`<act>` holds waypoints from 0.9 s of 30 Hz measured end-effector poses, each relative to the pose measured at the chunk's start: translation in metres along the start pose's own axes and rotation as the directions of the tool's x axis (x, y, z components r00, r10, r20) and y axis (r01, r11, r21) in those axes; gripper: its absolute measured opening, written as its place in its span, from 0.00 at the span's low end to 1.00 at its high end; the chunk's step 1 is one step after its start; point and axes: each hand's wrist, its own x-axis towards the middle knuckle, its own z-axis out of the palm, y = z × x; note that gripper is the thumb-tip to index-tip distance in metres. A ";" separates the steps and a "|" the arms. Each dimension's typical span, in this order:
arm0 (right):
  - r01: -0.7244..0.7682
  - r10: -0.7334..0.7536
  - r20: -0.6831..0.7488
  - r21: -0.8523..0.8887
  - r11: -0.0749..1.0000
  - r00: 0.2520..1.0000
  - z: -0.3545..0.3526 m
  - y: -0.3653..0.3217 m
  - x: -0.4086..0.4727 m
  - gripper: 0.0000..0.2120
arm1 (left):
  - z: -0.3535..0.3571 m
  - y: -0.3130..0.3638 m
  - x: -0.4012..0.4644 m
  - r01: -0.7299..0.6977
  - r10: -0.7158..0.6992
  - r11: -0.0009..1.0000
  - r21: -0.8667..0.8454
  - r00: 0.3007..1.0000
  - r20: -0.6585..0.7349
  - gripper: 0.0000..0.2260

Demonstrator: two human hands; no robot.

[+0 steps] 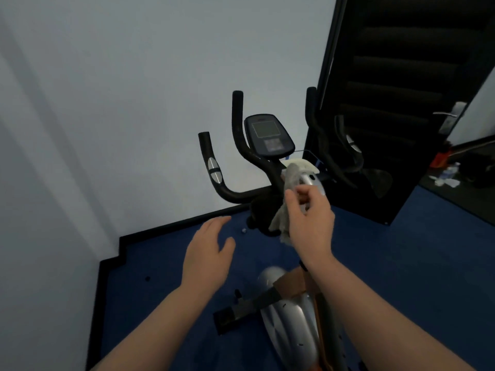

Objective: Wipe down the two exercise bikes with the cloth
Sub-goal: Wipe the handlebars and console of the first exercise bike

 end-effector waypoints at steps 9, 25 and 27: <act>0.444 -0.361 0.328 -0.226 0.867 0.873 0.036 0.071 0.012 0.16 | 0.052 -0.002 0.040 0.099 -0.128 0.966 -0.237 0.986 -0.111 0.14; 0.525 -0.484 0.207 -0.256 0.812 0.850 0.057 0.077 0.010 0.12 | 0.070 -0.017 0.072 -0.030 -0.004 0.902 -0.430 0.997 -0.077 0.13; 0.522 -0.481 0.207 -0.273 0.808 0.852 0.066 0.063 0.028 0.11 | 0.069 -0.019 0.077 -0.034 0.003 0.905 -0.424 0.997 -0.074 0.12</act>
